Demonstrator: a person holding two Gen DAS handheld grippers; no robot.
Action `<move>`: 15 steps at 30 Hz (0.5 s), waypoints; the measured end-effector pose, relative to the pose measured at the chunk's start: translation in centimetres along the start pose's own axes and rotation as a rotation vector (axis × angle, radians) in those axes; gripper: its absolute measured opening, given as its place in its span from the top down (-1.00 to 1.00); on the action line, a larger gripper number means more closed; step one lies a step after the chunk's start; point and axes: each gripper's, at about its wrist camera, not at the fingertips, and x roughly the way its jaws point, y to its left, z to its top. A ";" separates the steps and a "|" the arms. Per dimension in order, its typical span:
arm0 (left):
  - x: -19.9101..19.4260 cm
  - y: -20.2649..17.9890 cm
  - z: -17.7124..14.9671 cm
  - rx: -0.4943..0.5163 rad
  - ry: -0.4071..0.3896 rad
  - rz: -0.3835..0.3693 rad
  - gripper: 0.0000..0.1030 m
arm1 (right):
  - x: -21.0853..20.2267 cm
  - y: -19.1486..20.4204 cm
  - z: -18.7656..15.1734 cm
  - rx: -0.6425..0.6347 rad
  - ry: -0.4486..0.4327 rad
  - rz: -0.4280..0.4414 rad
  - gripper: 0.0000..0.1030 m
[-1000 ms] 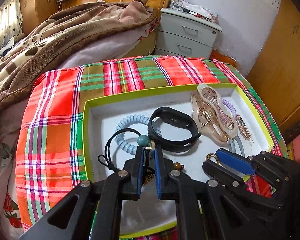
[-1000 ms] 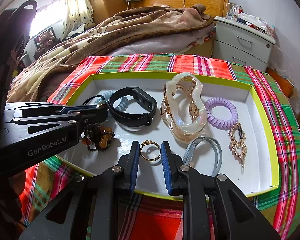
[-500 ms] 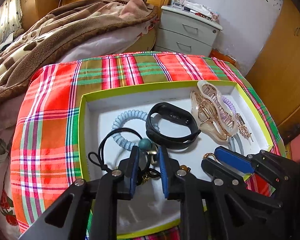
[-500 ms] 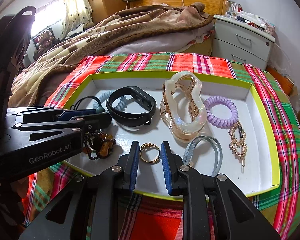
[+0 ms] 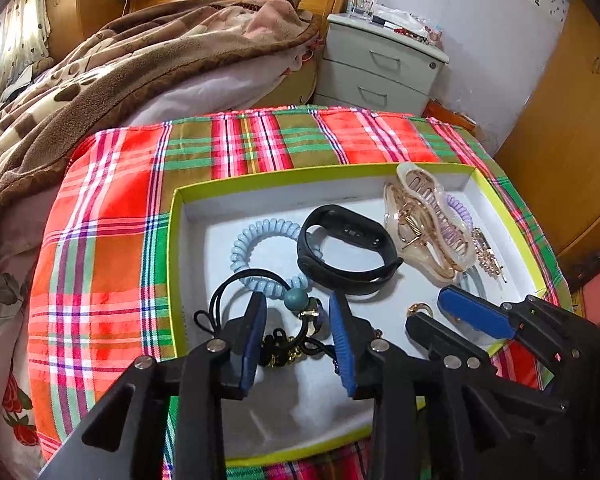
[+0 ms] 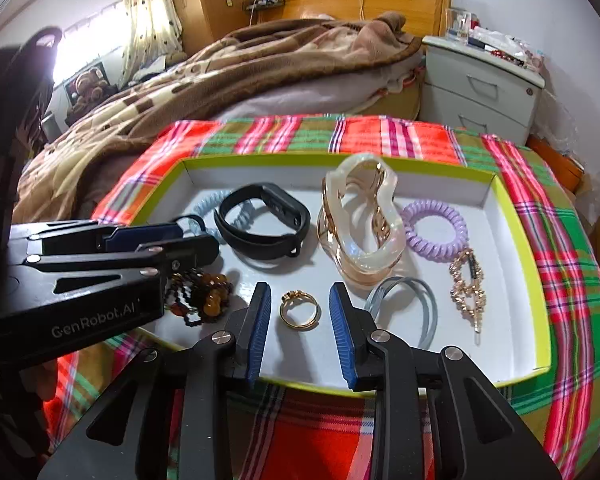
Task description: Organize jewelry
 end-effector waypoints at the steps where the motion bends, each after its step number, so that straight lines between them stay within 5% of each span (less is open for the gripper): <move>1: -0.3 0.0 -0.1 -0.002 -0.006 0.009 0.27 | -0.5 0.0 -0.1 0.001 -0.008 -0.008 0.35; 15: -6.2 -0.8 -3.8 -0.049 -0.137 0.122 0.16 | -6.1 0.7 -2.2 0.030 -0.112 -0.076 0.29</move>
